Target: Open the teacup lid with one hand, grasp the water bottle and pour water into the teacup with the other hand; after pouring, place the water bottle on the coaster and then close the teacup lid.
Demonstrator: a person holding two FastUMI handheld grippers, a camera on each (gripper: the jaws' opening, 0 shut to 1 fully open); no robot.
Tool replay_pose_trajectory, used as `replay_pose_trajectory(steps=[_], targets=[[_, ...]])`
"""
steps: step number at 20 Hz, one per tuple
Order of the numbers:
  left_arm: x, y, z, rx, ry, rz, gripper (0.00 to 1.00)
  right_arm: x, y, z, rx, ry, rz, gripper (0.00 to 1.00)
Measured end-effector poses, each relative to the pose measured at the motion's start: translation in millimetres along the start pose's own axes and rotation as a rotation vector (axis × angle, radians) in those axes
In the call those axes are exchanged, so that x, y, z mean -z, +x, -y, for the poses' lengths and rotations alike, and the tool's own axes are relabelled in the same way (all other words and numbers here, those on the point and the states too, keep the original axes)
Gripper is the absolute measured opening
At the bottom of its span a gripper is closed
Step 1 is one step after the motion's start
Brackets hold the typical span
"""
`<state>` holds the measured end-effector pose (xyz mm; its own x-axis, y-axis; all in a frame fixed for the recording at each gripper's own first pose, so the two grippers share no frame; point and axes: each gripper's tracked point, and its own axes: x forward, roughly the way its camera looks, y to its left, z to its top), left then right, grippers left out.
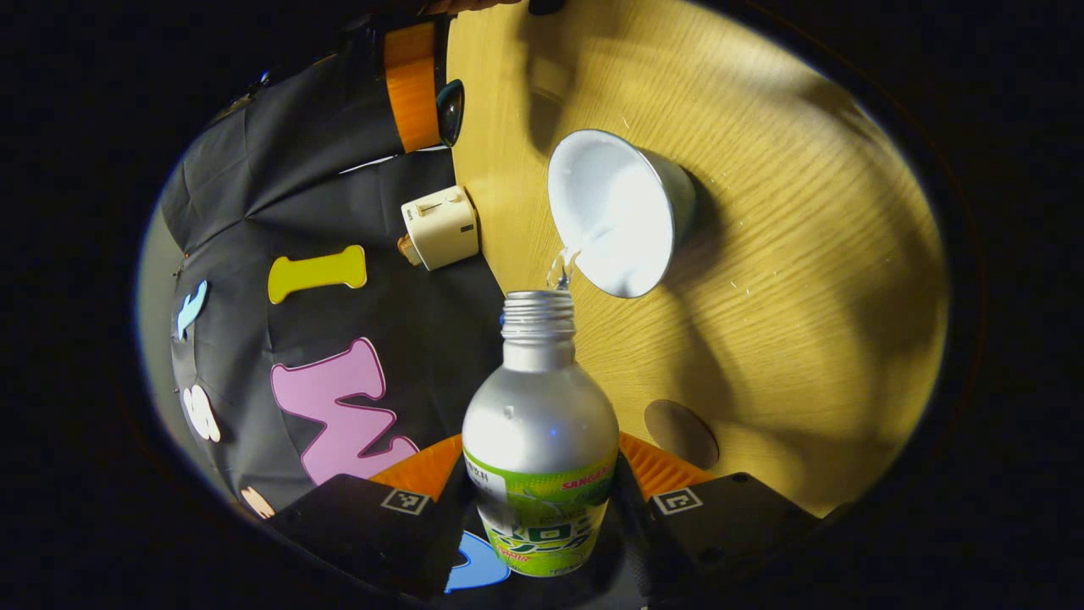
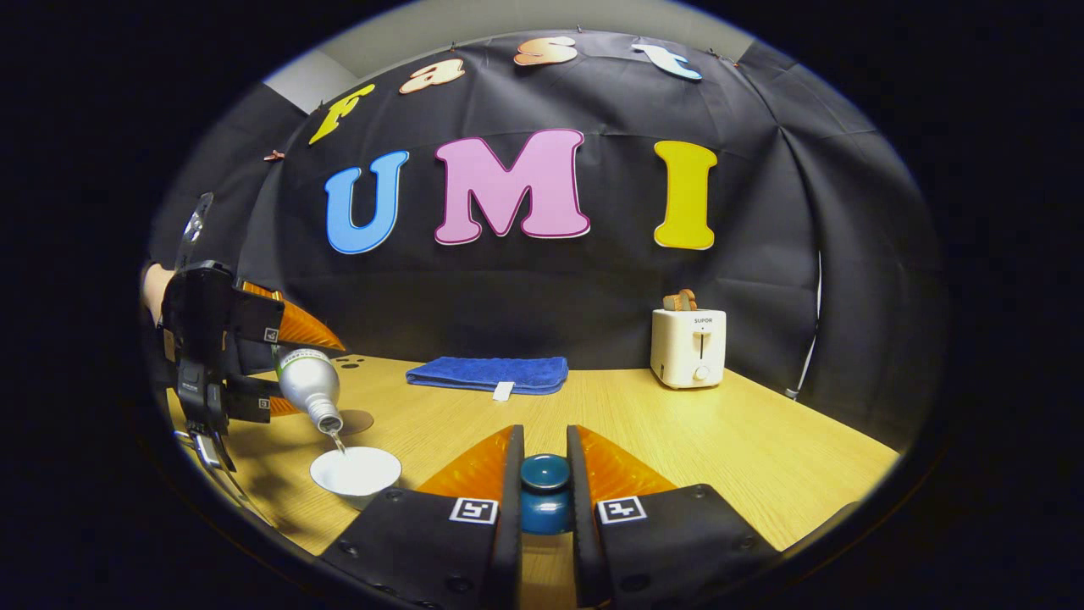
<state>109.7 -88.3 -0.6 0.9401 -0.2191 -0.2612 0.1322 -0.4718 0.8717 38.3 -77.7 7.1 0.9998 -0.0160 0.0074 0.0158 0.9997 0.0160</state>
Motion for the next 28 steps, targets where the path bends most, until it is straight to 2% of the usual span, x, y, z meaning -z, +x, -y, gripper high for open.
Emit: replay_pose_trajectory(steps=[17, 28], targets=[[-4, -4, -9, -0.009, 0.198, 0.0, 0.81, -1, 0, 0, -0.002, -0.001, 0.0, 0.28], [-2, -4, -11, -0.027, 0.248, -0.024, 0.81, -1, 0, -1, -0.002, -0.001, -0.001, 0.28]])
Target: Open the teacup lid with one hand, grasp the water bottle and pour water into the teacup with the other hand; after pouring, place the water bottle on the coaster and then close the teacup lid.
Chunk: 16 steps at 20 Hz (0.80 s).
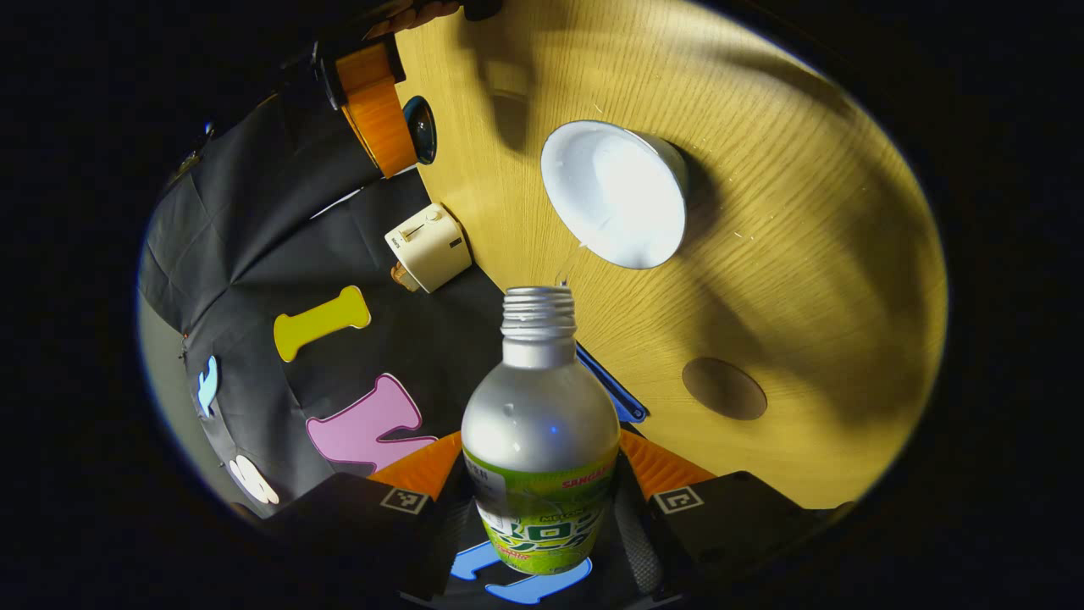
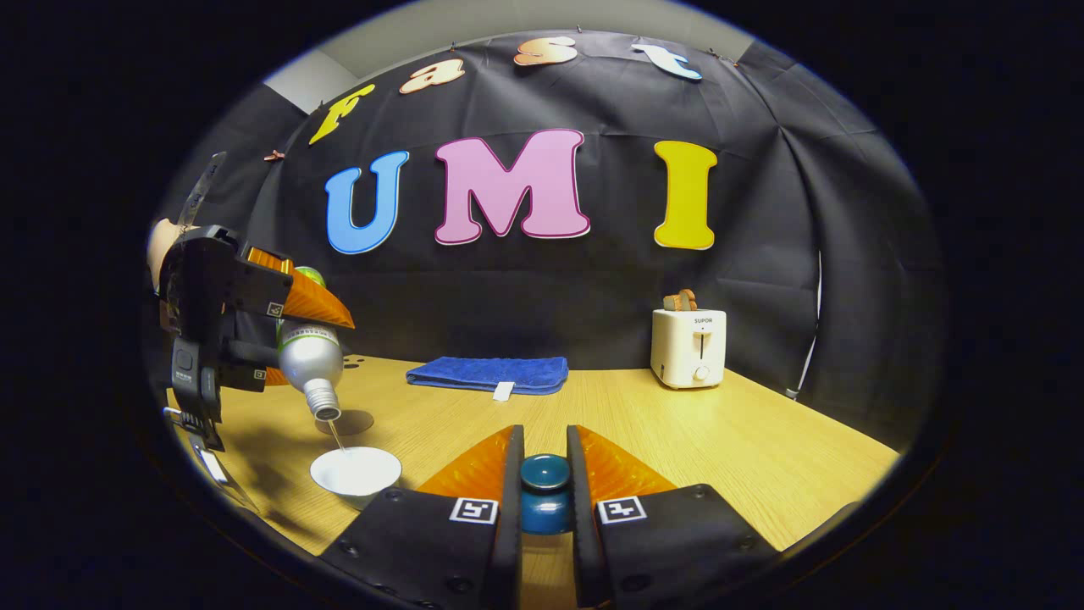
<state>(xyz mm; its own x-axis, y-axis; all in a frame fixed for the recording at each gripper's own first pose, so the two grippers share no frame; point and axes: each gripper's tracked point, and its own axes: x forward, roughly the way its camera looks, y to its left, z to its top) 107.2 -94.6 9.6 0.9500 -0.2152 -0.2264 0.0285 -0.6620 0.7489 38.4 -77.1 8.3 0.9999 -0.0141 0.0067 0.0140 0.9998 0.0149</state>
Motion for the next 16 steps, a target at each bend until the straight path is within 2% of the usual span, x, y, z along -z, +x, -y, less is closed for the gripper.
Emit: replay_pose_trajectory(steps=[16], targets=[[-3.1, -5.1, -3.5, -0.028, 0.051, -0.009, 0.81, -0.1, -0.2, -0.2, 0.0, 0.0, 0.0, 0.28]])
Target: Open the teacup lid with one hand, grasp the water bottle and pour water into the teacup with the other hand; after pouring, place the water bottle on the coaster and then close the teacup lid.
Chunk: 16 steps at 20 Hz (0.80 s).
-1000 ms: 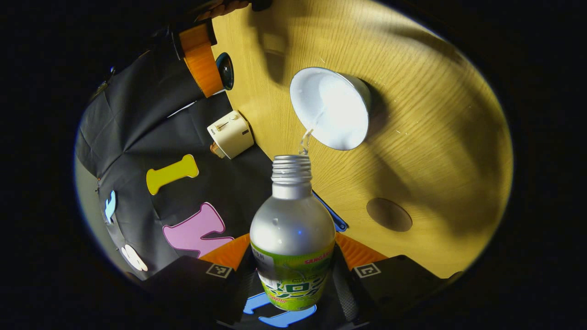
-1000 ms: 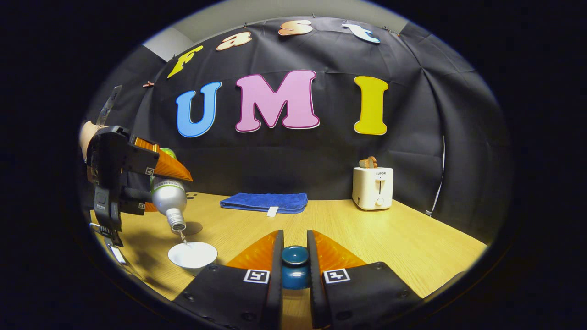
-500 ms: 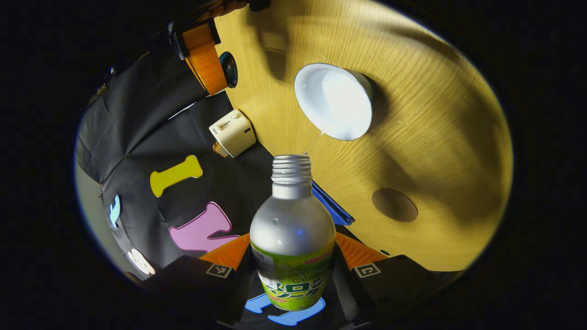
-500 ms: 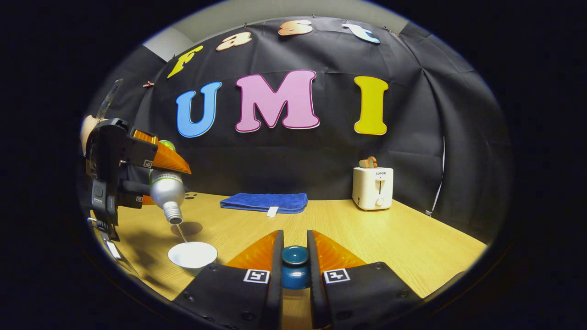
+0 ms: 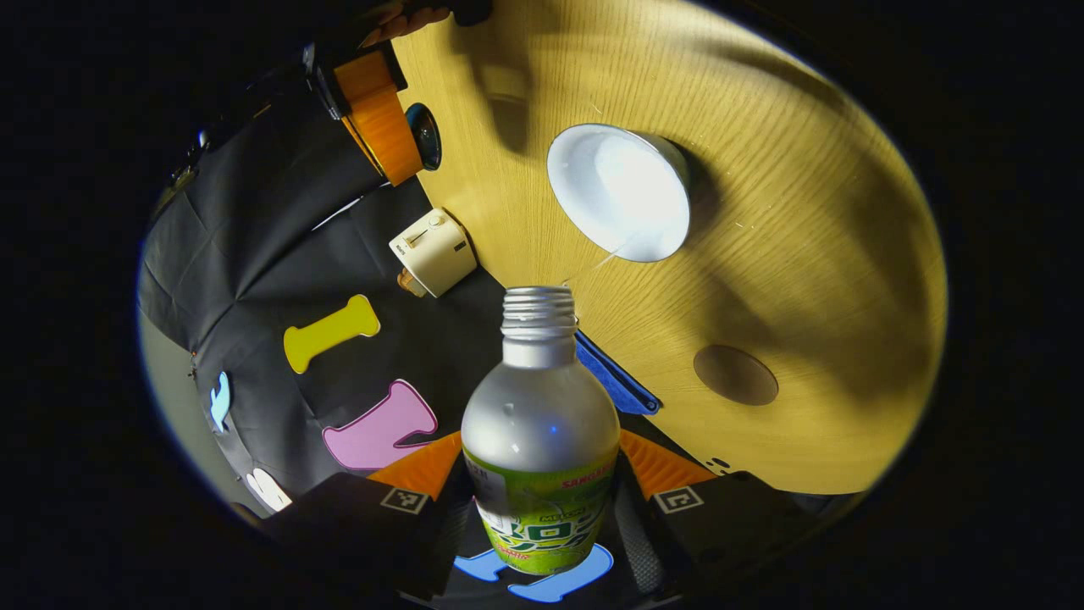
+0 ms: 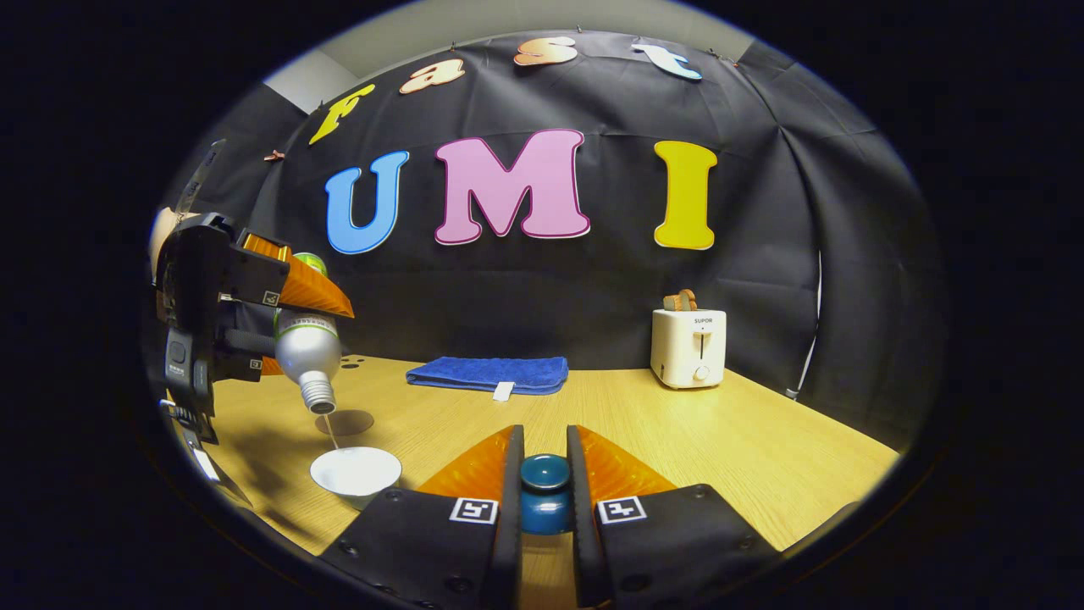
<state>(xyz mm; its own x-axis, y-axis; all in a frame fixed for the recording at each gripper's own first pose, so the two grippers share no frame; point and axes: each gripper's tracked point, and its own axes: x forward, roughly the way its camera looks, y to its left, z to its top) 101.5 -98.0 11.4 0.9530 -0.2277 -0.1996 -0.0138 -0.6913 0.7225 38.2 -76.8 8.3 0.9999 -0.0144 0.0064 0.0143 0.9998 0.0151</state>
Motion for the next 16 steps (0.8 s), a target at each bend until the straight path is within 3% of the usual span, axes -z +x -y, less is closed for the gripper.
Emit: replay_pose_trajectory(steps=[12, 14, 16], targets=[[-2, -1, 0, -0.014, -0.022, 0.017, 0.81, 0, 0, 0, 0.0, 0.0, 0.0, 0.28], [-4, 0, 6, -0.005, -0.082, 0.031, 0.81, 0, 0, 0, 0.0, 0.0, 0.0, 0.28], [-3, 1, 11, -0.012, -0.212, 0.042, 0.81, 0, 0, 0, 0.0, 0.0, -0.001, 0.28]])
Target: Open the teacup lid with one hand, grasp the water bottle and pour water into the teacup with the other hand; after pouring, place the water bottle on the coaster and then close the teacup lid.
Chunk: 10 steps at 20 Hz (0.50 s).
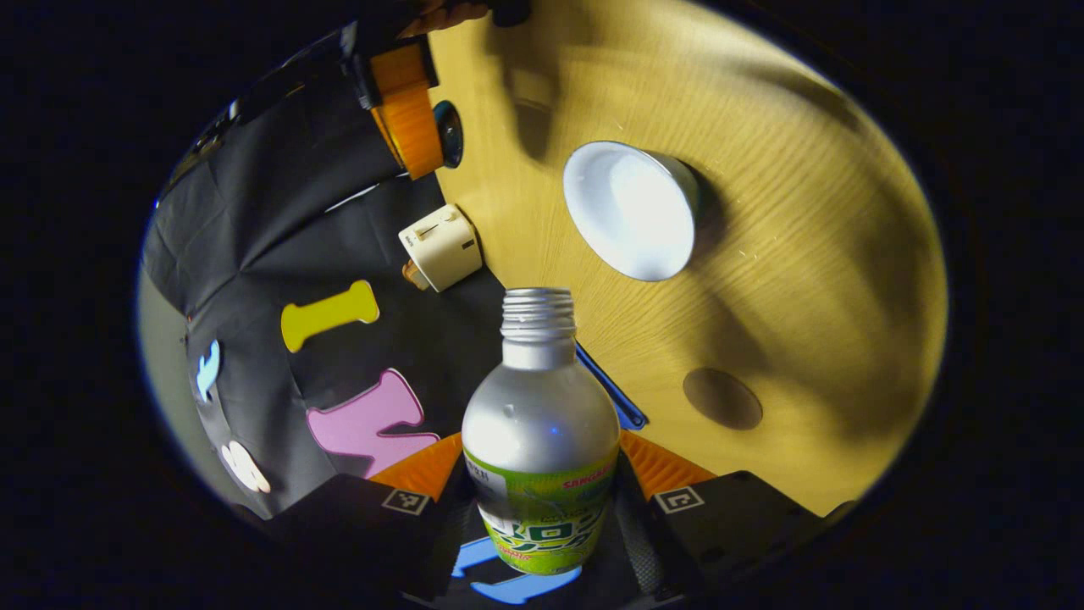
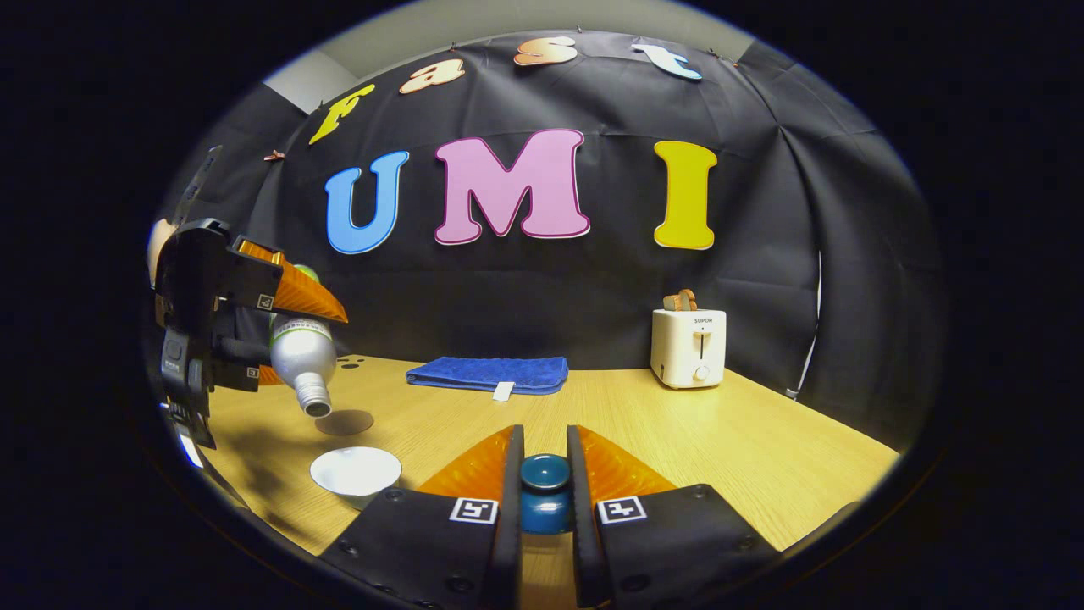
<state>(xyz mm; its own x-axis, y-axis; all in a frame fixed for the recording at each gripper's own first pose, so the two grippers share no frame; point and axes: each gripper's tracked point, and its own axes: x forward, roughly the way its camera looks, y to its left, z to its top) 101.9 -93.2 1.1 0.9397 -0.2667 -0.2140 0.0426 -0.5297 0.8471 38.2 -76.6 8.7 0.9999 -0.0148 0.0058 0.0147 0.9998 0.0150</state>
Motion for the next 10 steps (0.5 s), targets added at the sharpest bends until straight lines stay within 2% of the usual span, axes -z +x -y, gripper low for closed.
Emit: replay_pose_trajectory(steps=[2, 5, 10], targets=[[5, -5, 1, -0.038, -0.162, -0.008, 0.81, 0, 0, 0, 0.0, 0.0, 0.0, 0.28], [20, -8, 5, -0.054, -0.438, -0.04, 0.8, 0, 0, 0, 0.0, 0.0, 0.0, 0.28], [49, -4, 10, -0.127, -0.769, -0.091, 0.8, 0, 0, 0, 0.0, 0.0, 0.0, 0.28]])
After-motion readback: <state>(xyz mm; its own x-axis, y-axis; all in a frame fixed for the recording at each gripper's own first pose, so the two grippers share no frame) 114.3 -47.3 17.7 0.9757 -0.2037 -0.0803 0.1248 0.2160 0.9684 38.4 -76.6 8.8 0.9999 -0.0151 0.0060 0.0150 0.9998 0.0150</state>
